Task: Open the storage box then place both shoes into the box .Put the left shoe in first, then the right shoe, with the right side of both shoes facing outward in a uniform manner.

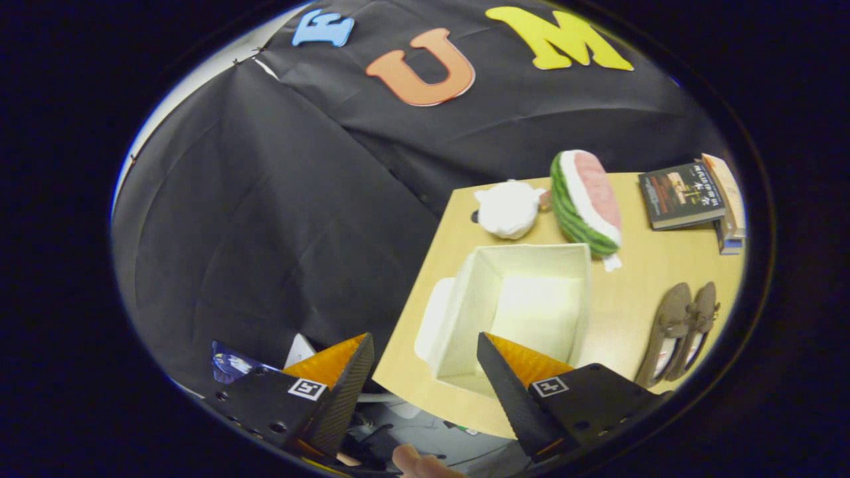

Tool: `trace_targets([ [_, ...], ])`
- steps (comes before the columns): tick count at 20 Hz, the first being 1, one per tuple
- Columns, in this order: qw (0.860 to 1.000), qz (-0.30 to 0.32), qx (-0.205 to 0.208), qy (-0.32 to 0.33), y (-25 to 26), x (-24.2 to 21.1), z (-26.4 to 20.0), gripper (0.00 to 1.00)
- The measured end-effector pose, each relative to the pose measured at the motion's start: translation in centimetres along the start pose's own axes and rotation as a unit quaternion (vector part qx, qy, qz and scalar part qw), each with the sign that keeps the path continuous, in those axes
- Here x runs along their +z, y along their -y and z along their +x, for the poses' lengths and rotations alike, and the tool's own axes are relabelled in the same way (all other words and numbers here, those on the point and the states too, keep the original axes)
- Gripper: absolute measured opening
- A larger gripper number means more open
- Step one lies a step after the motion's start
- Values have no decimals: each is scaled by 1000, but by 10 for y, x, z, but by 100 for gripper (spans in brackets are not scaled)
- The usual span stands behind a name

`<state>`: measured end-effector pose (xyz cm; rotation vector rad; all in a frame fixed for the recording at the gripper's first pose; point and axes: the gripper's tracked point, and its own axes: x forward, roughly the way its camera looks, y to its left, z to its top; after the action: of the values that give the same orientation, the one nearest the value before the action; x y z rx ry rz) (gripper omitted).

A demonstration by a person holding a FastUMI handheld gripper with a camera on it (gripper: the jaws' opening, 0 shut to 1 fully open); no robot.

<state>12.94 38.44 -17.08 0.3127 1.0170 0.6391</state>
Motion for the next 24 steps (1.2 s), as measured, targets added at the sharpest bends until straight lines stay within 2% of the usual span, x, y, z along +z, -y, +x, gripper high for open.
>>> trace_targets([
  [5, 998, 43, -50, -3, 133, -15, -39, 96],
  [7, 995, 58, -83, -4, 191, -24, -48, 96],
  [12, 984, 94, -146, -30, 299, -69, -63, 95],
  [16, 976, 127, -167, -63, 347, -104, -47, 94],
  [22, 973, 130, -162, -103, 357, -122, -24, 88],
  [24, 967, 139, -186, -104, 367, -121, -17, 75],
])
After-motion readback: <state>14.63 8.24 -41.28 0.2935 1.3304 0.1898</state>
